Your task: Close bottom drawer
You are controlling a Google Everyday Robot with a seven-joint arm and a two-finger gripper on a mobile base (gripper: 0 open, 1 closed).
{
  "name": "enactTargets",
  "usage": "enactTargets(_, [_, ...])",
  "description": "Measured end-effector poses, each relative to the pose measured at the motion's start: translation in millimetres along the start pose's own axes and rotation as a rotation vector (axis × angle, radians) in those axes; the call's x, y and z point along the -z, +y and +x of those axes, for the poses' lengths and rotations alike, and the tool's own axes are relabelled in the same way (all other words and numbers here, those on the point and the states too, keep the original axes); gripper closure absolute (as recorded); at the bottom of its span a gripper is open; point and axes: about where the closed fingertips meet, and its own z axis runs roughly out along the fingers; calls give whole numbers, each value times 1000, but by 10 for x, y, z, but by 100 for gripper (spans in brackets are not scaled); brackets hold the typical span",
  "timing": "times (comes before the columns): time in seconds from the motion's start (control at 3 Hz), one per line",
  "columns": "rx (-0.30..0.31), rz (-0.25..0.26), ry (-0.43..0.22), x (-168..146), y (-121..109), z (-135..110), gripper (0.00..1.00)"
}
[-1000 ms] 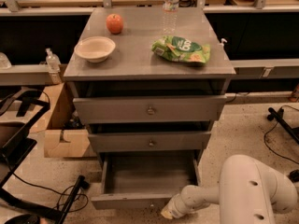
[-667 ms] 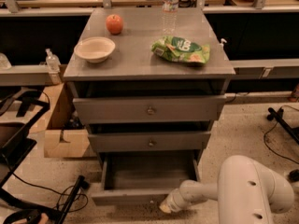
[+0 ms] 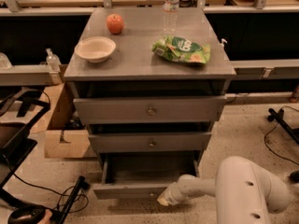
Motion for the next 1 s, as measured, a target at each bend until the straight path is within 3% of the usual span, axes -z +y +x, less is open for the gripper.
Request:
enactTargets(0.33, [0,0,0,1,8,6,100])
enactTargets(0.67, [18,7,-20,-54,-199,-211,100])
enactTargets(1.0, [22,9,-24,-62,-223,-242,100])
